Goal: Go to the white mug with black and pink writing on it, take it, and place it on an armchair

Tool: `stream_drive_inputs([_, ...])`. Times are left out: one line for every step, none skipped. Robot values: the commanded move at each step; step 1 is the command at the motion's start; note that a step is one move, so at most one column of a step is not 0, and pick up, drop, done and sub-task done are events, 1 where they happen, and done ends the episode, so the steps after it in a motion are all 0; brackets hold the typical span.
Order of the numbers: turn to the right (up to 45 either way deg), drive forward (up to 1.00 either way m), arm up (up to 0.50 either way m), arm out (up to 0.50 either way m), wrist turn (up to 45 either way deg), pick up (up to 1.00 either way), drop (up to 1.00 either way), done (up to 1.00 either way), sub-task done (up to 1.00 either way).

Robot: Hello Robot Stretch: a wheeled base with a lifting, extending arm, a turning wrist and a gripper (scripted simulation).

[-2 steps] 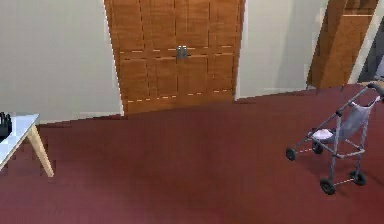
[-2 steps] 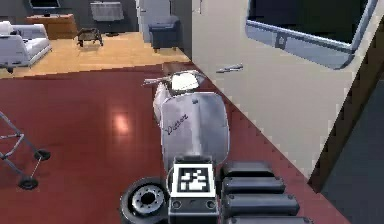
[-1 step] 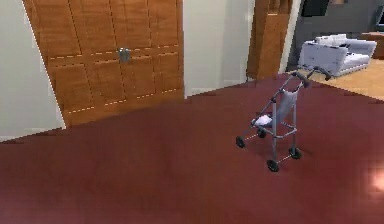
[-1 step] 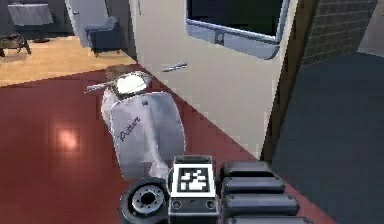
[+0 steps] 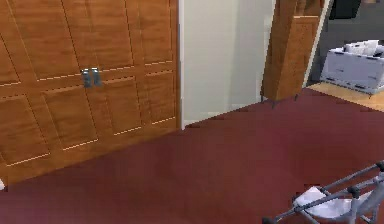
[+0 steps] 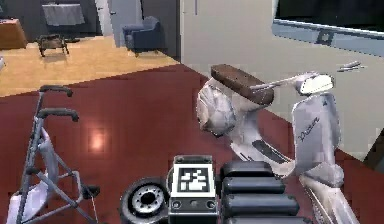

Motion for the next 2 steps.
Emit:
stream_drive_inputs([3.0, 0.00, 0.00, 0.00, 0.0, 0.00, 0.00, 0.00, 0.00])
stream_drive_inputs([-12.0, 0.00, 0.00, 0.00, 0.0, 0.00, 0.00, 0.00, 0.00])
